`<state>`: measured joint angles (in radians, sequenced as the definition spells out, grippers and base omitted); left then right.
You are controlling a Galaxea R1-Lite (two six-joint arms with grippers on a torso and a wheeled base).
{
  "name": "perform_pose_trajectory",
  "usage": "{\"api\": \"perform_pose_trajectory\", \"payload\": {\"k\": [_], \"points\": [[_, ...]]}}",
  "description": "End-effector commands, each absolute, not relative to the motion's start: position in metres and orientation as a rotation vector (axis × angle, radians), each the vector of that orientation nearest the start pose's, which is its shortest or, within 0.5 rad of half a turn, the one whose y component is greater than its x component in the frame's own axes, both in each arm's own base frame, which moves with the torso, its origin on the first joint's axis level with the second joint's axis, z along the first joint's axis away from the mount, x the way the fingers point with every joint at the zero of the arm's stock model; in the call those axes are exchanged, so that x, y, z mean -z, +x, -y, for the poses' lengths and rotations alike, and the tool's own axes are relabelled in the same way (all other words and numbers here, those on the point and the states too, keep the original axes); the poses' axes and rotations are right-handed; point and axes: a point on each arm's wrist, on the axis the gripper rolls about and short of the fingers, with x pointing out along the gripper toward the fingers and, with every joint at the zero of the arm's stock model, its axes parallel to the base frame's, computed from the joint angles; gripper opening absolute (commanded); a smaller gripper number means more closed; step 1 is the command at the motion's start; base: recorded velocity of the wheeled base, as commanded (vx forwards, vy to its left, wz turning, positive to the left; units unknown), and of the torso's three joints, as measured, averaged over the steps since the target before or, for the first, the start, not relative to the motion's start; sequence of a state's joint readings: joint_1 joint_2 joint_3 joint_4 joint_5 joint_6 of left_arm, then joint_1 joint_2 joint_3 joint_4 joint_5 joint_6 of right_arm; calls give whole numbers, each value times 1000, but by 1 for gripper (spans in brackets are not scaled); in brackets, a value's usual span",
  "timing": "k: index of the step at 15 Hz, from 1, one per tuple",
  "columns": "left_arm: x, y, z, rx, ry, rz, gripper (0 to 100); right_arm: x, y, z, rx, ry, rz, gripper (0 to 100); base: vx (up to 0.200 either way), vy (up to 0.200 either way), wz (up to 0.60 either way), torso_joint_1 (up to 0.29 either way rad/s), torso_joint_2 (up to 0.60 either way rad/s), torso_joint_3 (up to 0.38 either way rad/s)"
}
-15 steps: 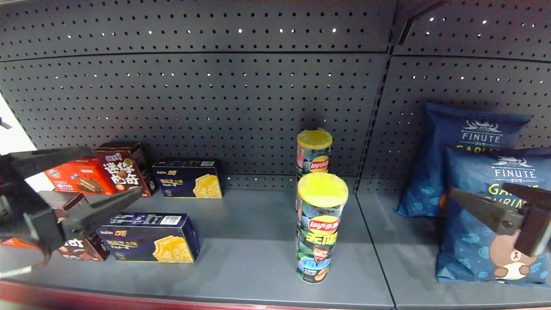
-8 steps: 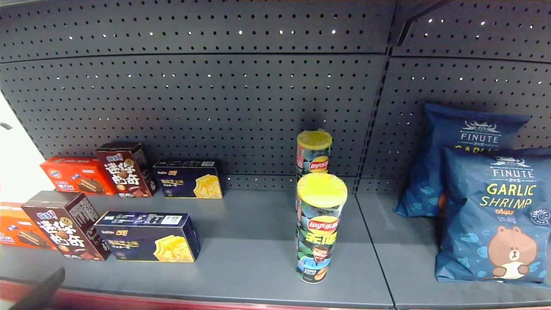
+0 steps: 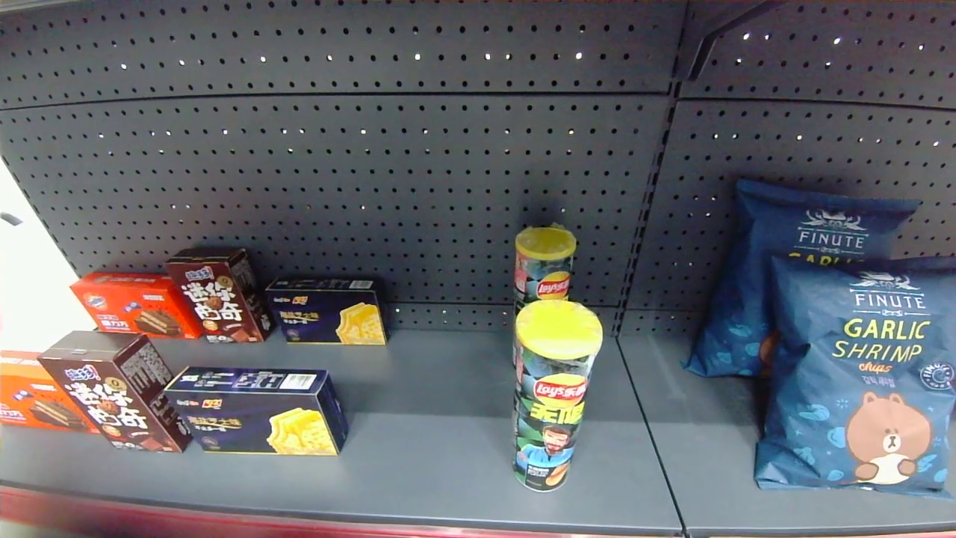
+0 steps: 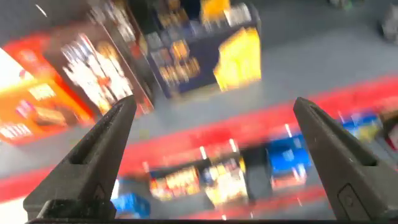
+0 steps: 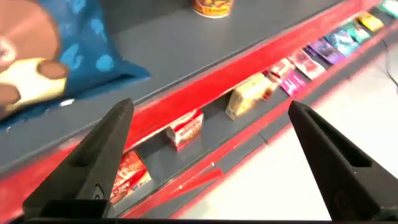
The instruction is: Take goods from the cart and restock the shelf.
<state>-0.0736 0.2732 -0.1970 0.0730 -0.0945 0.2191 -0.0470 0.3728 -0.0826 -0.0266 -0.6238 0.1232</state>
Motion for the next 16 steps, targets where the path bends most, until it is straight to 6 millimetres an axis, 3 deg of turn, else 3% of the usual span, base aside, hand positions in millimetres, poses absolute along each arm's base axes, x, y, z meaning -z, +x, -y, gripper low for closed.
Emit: {"api": "perform_pose_trajectory", "payload": {"k": [1, 2, 3, 4, 7, 11, 12, 16], "points": [[-98, -27, 0, 190, 216, -111, 100, -83, -22, 9, 403, -6, -8, 100, 0, 0, 0, 0, 0, 0], [-91, -23, 1, 199, 217, -100, 100, -81, -23, 5, 229, -8, 46, 100, 0, 0, 0, 0, 0, 0], [-90, -22, 1, 216, 216, -85, 100, -82, -23, 4, 177, -4, 59, 100, 0, 0, 0, 0, 0, 0], [-83, -19, 4, 315, 192, -52, 100, -85, -23, 1, 45, 20, 89, 100, 0, 0, 0, 0, 0, 0], [-84, -18, 4, 335, 110, -56, 100, -75, -23, 0, 21, -2, -17, 100, 0, 0, 0, 0, 0, 0], [-84, -18, 3, 274, 119, -55, 100, -76, -23, 0, 21, 3, -3, 100, 0, 0, 0, 0, 0, 0], [-81, -17, -1, 96, 130, -75, 100, -76, -23, 0, 21, 2, -3, 100, 0, 0, 0, 0, 0, 0], [-79, -16, -2, -7, 82, -83, 100, -76, -23, 0, 21, 2, -3, 100, 0, 0, 0, 0, 0, 0]]}}
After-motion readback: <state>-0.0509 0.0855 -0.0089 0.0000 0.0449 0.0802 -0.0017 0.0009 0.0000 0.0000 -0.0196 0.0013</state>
